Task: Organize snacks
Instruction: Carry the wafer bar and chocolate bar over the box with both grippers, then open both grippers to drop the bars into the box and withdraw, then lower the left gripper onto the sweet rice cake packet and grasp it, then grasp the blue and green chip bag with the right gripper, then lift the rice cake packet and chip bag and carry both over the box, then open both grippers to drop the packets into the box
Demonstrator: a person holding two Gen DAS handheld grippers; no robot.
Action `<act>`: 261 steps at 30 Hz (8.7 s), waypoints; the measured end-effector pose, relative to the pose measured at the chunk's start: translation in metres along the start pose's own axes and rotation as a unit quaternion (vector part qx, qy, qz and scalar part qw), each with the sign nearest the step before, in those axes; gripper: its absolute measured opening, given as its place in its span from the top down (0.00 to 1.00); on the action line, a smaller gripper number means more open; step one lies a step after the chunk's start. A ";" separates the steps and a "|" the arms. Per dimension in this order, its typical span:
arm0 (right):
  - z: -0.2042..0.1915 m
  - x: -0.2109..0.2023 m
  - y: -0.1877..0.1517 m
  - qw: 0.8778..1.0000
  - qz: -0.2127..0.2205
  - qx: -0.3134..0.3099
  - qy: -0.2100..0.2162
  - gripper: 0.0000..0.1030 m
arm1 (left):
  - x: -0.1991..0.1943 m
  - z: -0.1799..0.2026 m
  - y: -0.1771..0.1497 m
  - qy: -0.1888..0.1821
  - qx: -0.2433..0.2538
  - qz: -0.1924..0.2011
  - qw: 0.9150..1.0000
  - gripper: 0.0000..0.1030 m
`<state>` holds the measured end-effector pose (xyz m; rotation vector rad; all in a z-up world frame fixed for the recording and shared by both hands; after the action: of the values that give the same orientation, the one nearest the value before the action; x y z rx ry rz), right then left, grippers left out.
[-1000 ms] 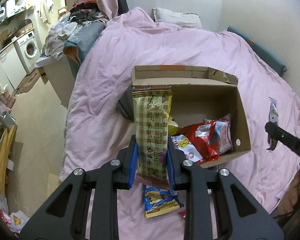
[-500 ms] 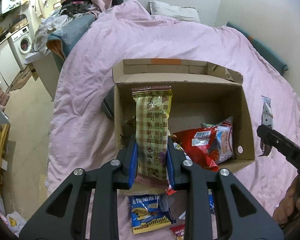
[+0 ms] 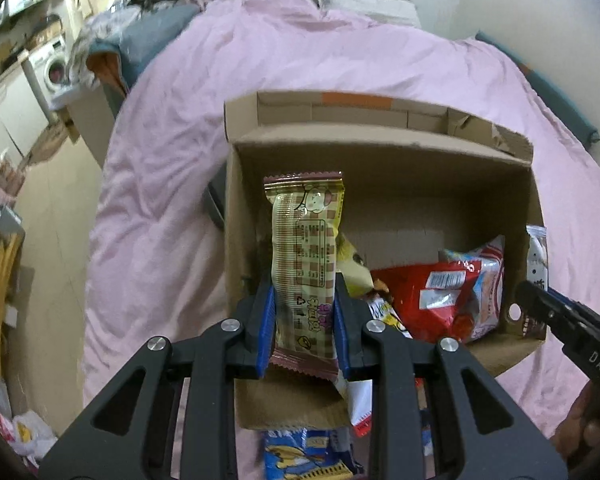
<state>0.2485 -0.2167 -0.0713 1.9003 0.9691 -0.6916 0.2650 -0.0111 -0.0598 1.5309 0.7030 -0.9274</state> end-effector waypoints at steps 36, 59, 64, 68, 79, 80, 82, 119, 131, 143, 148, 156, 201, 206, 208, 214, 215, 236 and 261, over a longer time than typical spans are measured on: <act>0.003 0.017 -0.004 0.999 -0.037 0.009 -0.003 0.81 | -0.003 0.008 -0.006 0.005 0.000 -0.018 1.000 0.77; 0.011 0.007 -0.001 0.999 -0.027 0.027 0.017 0.78 | -0.022 0.000 0.000 0.013 -0.018 0.031 0.999 0.29; 0.013 0.000 0.000 0.999 -0.015 0.033 0.022 0.38 | -0.028 0.000 0.000 0.032 -0.015 0.044 0.998 0.29; 0.013 -0.007 0.003 0.999 0.001 0.039 0.030 0.26 | -0.032 -0.002 0.002 0.035 -0.018 0.052 0.998 0.29; 0.007 -0.032 0.004 0.998 0.016 0.041 0.053 0.26 | -0.053 -0.006 -0.007 0.020 -0.024 0.081 0.996 0.29; 0.006 -0.035 0.003 0.997 0.017 0.042 0.055 0.25 | -0.057 -0.007 -0.008 0.020 -0.024 0.085 0.996 0.29; 0.006 -0.043 0.001 0.997 0.019 0.045 0.060 0.20 | -0.063 -0.008 -0.010 0.019 -0.022 0.091 0.995 0.25; 0.062 -0.074 -0.086 0.995 -0.054 0.085 -0.019 0.11 | -0.010 0.087 -0.184 -0.093 -0.004 -0.169 0.981 0.24; 0.065 -0.073 -0.086 0.994 -0.060 0.091 -0.017 0.11 | 0.010 0.129 -0.205 -0.066 0.054 -0.184 0.979 0.57; 0.050 -0.047 -0.087 0.990 -0.092 0.104 0.003 0.11 | -0.021 0.105 -0.190 -0.081 0.063 -0.169 0.980 0.73; 0.036 -0.022 -0.089 0.986 -0.125 0.113 0.009 0.00 | -0.053 0.079 -0.168 -0.076 0.065 -0.138 0.985 0.73; 0.031 0.033 -0.099 0.972 -0.190 0.134 -0.034 0.00 | -0.067 0.017 -0.129 -0.039 0.053 -0.117 0.991 0.73; 0.040 -0.010 -0.117 0.981 -0.188 0.044 -0.022 0.41 | -0.049 -0.007 -0.125 -0.015 -0.015 -0.082 0.996 0.73; 0.037 -0.029 -0.114 0.985 -0.168 0.044 -0.008 0.41 | -0.054 -0.002 -0.121 0.007 0.004 -0.059 0.998 0.73; 0.037 -0.037 -0.110 0.987 -0.158 0.040 -0.001 0.41 | -0.058 0.000 -0.119 0.011 0.009 -0.048 0.999 0.73; 0.033 -0.063 -0.090 0.993 -0.113 0.033 0.026 0.41 | -0.077 0.000 -0.105 0.021 0.018 -0.011 1.000 0.73; 0.032 -0.067 -0.086 0.994 -0.104 0.031 0.030 0.41 | -0.080 -0.001 -0.103 0.022 0.017 -0.007 1.000 0.73; -0.001 -0.054 -0.002 0.997 -0.001 0.007 0.073 0.40 | -0.070 0.020 0.004 -0.006 0.046 0.042 0.998 0.73; 0.004 0.028 0.039 0.998 -0.038 0.023 0.034 0.38 | 0.017 0.031 0.058 -0.004 0.059 0.039 0.997 0.73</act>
<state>0.2957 -0.2228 -0.0771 1.9473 1.0818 -0.7023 0.3173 -0.0523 -0.0460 1.6458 0.5864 -0.9297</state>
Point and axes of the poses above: each gripper's, at about its wrist camera, not at the fingertips, and x roughly the way its jaws point, z to its right, y to its top, the point moved 3 cm from there along x, roughly the way its jaws point, and after that the axes turned 11 degrees about x, right-handed, at the moved point
